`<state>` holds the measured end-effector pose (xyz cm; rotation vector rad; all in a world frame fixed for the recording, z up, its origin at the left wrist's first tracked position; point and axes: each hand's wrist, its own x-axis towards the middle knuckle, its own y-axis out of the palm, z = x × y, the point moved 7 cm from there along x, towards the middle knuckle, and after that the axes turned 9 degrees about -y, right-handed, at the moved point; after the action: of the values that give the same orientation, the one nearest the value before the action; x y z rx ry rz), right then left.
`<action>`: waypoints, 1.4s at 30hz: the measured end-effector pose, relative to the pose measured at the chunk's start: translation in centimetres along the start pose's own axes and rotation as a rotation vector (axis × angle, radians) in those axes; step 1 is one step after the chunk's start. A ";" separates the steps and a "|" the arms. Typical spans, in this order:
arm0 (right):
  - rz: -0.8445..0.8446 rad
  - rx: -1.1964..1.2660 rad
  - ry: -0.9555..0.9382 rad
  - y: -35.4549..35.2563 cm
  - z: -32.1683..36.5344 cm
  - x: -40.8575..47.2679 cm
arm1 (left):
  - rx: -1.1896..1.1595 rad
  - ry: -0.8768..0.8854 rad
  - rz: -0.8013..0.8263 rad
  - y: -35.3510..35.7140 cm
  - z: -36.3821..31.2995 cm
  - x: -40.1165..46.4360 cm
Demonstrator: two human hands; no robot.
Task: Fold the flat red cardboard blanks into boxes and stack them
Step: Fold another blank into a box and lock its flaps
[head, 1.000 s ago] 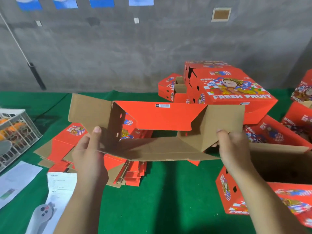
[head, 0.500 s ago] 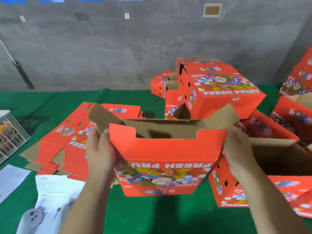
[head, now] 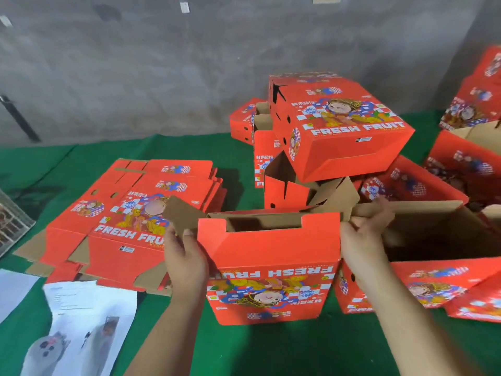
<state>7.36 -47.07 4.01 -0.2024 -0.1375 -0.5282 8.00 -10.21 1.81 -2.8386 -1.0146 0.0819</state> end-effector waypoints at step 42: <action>0.694 -1.107 -0.610 11.4 2.6 -1.4 | 0.575 0.566 0.033 1.1 -2.8 -0.7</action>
<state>11.85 -36.15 4.54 -1.4403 -0.3401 0.2252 8.38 -11.81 4.47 -2.1610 -0.6754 -0.3495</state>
